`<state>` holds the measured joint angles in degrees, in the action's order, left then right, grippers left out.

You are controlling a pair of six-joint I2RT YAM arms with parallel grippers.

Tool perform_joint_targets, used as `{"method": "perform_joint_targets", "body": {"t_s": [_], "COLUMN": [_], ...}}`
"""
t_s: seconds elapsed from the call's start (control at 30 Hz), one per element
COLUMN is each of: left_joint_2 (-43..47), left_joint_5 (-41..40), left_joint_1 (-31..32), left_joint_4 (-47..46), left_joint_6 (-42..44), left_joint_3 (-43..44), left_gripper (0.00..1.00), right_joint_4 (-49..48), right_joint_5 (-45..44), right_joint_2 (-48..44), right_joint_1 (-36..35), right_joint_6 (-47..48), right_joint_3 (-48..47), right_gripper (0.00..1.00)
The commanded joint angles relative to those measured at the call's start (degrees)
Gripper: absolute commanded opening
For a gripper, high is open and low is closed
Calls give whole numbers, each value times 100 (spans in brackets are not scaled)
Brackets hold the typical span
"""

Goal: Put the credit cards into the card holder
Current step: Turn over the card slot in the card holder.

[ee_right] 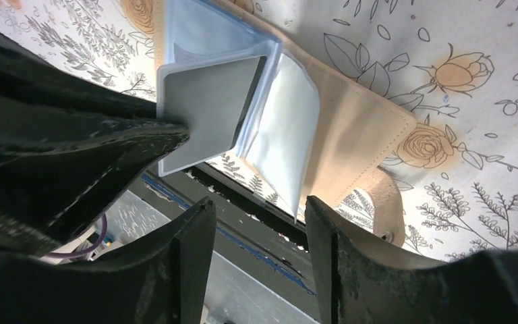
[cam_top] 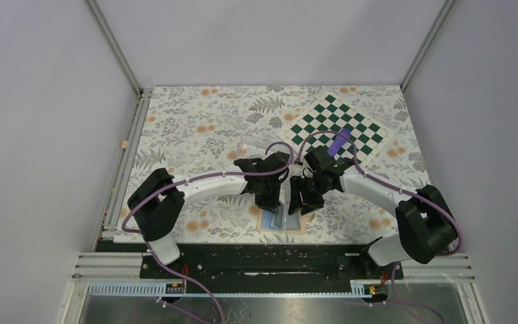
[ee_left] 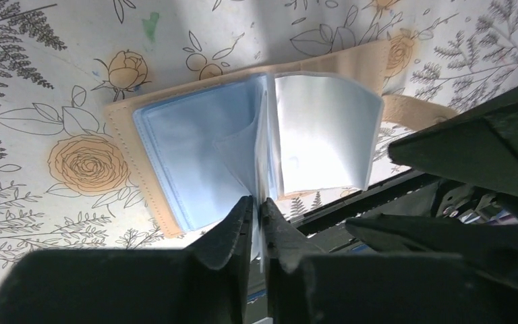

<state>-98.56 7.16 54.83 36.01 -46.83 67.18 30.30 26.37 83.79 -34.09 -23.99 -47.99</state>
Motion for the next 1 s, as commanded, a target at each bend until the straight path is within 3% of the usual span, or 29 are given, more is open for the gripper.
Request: {"method": "perform_joint_targets", "body": {"t_s": [0.0, 0.1, 0.17, 0.43, 0.73, 0.97], "left_joint_2": [-16, -21, 13, 56, -348, -321], "left_joint_5": [-33, 178, 356, 1170, 1755, 2276], "left_joint_1": [34, 37, 39, 46, 54, 49], "left_joint_4": [53, -126, -412, -1844, -3073, -4701], "left_joint_6": [-87, -124, -199, -666, -1057, -1384], "left_joint_3": [260, 248, 178, -310, -727, -1130], "left_gripper": [17, 34, 39, 41, 42, 45], "right_joint_4": [203, 266, 349, 547, 619, 624], "right_joint_5": [-160, -254, -380, -455, -360, -187], "right_joint_2": [-392, -608, -762, -1257, -1225, -1223], "right_joint_1": [15, 157, 275, 870, 998, 1089], "right_joint_6": [71, 107, 174, 309, 337, 323], "right_joint_3": [-55, 0, 20, 53, -18, -65], "right_gripper": [59, 60, 61, 62, 63, 70]}}
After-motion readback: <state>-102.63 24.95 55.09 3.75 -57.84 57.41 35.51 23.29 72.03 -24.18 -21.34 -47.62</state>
